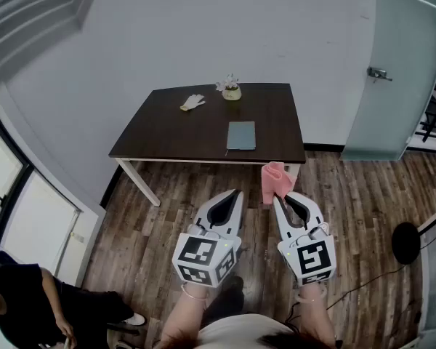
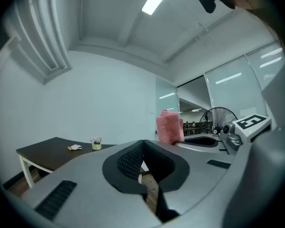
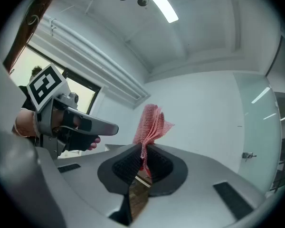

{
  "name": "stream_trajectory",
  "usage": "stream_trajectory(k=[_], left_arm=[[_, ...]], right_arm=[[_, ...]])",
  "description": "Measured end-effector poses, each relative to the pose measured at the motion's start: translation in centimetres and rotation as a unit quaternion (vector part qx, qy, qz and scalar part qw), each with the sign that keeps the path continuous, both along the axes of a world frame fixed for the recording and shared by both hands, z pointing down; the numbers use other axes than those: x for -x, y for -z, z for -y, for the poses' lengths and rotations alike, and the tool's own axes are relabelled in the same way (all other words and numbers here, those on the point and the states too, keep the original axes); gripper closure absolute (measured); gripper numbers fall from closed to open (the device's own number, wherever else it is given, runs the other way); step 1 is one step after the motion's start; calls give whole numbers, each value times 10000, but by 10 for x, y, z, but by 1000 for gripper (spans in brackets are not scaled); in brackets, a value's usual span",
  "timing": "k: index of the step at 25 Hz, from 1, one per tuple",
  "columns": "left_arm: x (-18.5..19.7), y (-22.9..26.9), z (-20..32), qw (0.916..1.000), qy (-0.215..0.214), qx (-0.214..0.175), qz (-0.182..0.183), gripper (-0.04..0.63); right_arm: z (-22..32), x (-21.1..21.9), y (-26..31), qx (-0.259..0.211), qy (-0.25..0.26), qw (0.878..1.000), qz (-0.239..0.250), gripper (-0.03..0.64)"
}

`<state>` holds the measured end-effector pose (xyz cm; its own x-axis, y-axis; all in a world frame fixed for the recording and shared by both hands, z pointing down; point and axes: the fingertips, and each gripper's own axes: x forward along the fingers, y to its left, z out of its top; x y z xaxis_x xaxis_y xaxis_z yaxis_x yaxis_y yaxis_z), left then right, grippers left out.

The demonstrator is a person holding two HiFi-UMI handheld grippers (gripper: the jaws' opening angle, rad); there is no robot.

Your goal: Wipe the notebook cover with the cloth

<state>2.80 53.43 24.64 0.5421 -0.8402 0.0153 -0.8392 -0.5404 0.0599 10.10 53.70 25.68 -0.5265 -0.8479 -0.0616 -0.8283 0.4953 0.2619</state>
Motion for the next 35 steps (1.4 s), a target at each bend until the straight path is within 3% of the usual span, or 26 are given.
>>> stream_trajectory(k=[5,12,17,23,35], left_arm=[[17,-4,35,10000,-41,18,-11,577],[37,-10,89,9999,-130,96,-7,577],[52,-15,128,9996,-235,181,-8,577],[69,-15,175,9991,-369,174,-86,577],[73,-25,237,9979,-502,364,-203,577]], right_arm=[[33,15,-5,198,-70,9997,114,586],[87,30,-8,-107,-138,9998,55,588],[127,41,-11,361,-335,9988,34,588],[172,63,-12,388,-308,9987,128,588],[234,72,-13,437,-407,9982,74,586]])
